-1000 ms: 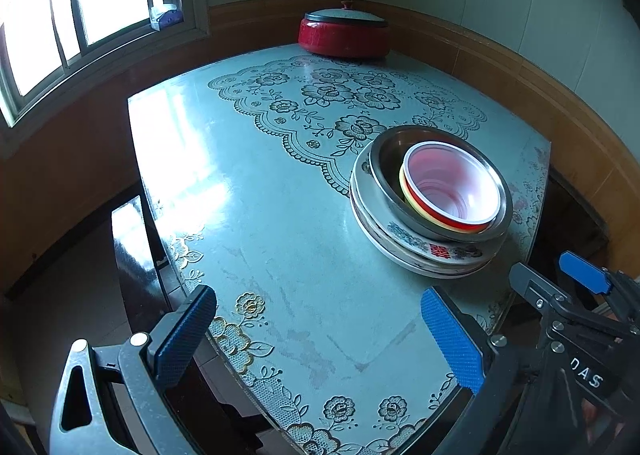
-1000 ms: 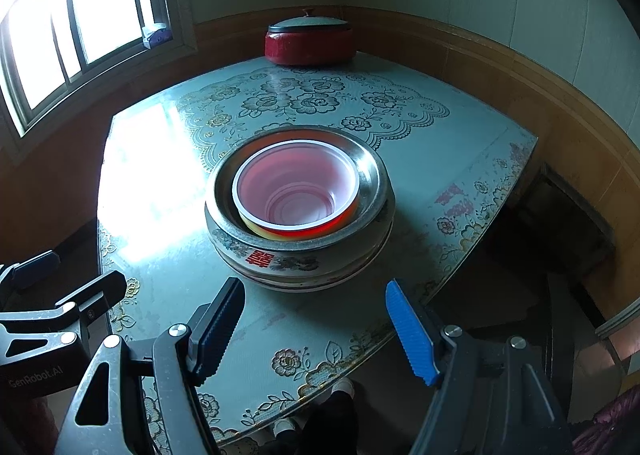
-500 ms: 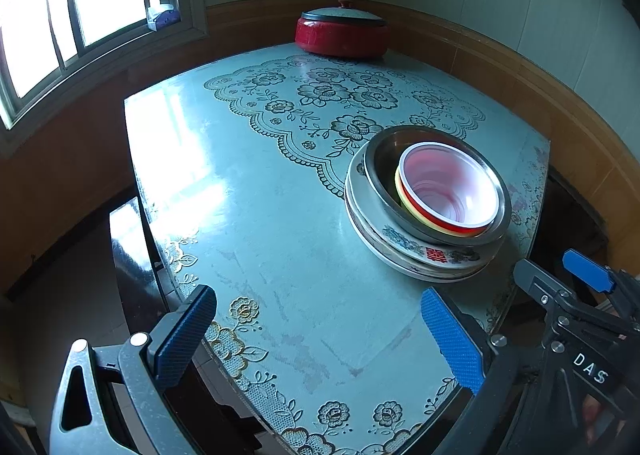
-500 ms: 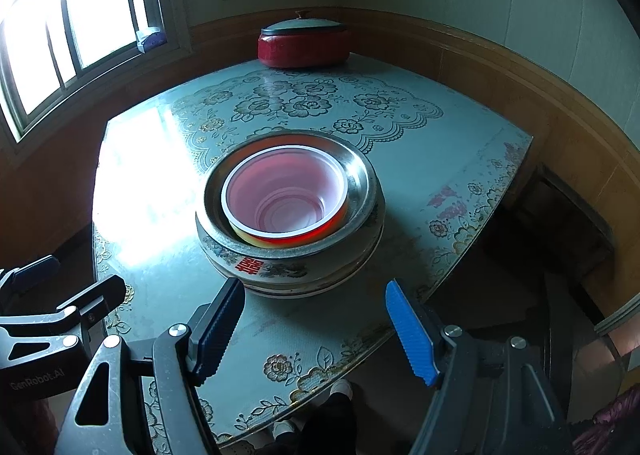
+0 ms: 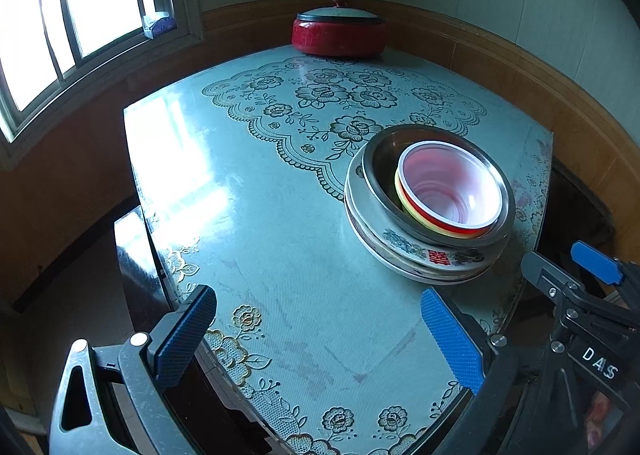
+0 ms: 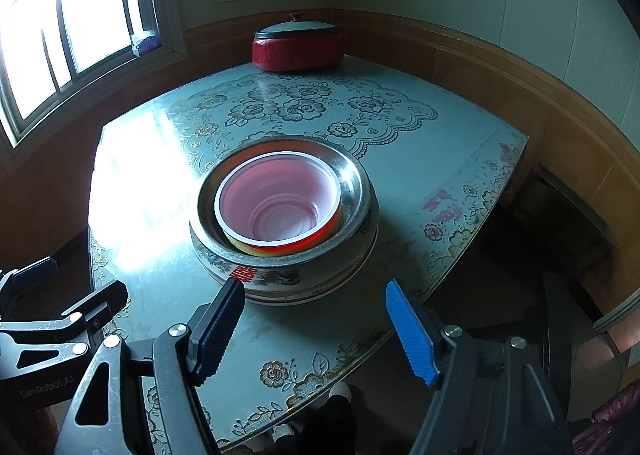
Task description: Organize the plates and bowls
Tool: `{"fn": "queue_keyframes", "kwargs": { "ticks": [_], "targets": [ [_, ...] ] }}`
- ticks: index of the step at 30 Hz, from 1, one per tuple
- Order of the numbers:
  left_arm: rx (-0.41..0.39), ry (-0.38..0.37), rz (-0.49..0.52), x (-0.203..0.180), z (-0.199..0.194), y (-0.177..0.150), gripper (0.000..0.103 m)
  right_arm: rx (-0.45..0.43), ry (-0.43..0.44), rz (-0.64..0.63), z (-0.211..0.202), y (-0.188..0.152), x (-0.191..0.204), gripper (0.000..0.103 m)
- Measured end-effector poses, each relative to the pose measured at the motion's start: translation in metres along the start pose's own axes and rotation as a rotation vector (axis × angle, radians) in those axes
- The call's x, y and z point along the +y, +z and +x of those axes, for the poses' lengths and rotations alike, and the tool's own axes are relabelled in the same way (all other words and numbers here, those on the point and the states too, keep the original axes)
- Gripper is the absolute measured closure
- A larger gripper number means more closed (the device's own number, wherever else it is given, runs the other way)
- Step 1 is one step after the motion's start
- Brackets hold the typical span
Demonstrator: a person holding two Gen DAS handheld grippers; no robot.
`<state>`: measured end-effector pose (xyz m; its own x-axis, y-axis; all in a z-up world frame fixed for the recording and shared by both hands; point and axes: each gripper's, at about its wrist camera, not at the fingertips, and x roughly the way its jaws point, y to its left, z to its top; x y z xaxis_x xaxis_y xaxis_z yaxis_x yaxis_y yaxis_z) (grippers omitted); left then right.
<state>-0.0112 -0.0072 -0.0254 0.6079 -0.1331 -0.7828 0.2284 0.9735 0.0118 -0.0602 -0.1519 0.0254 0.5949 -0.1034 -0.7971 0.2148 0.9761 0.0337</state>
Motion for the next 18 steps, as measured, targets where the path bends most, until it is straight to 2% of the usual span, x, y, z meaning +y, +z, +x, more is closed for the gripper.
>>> {"fn": "queue_keyframes", "kwargs": {
  "ticks": [6,18],
  "targets": [
    [-0.01,0.03,0.019,-0.005,-0.001,0.002,0.0,-0.001,-0.003,-0.001,0.0,0.001,-0.001,0.029],
    [-0.055,0.042,0.042,-0.015,-0.007,0.007,0.0,0.002,-0.014,0.013,0.004,0.003,-0.008,0.029]
  ]
}}
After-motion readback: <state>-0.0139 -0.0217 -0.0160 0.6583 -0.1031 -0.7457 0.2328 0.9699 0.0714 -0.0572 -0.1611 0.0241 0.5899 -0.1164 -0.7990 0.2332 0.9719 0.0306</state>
